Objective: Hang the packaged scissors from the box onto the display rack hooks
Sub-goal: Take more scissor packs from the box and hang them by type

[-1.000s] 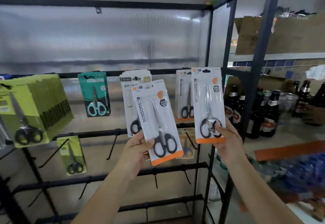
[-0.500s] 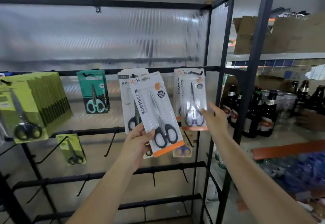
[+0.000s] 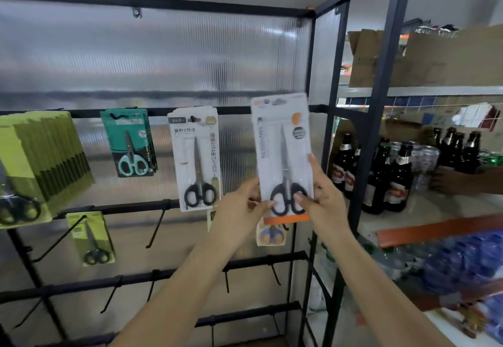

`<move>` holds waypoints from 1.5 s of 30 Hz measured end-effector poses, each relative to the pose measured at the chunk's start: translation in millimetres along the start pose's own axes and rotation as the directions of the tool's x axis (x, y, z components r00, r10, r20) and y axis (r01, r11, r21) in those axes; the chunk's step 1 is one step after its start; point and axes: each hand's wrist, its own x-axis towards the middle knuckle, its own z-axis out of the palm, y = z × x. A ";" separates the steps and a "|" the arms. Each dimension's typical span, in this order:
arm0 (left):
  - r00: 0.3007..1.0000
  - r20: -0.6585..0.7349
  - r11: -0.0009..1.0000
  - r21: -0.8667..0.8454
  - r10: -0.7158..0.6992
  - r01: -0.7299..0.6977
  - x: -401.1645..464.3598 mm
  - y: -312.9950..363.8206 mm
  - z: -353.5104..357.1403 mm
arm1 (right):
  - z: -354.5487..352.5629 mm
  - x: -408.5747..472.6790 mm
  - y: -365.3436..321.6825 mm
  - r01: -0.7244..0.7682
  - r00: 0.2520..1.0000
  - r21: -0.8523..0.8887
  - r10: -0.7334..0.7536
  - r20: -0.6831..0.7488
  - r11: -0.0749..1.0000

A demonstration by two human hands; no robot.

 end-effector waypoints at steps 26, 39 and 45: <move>0.995 0.091 0.762 0.648 -0.044 -0.026 -9.9 -36.6 -54.2 | 51.1 25.8 -5.3 0.022 0.933 -0.658 0.220 0.283 0.753; 0.866 0.089 0.708 0.620 -0.493 0.339 -158.0 -163.6 -118.2 | 194.6 -97.6 71.9 -0.058 0.624 -0.599 0.497 0.603 0.799; 0.718 0.139 0.628 0.614 -0.682 0.478 -238.4 -238.5 -156.3 | 247.5 -177.1 123.3 -0.240 0.415 -0.674 0.701 0.580 0.699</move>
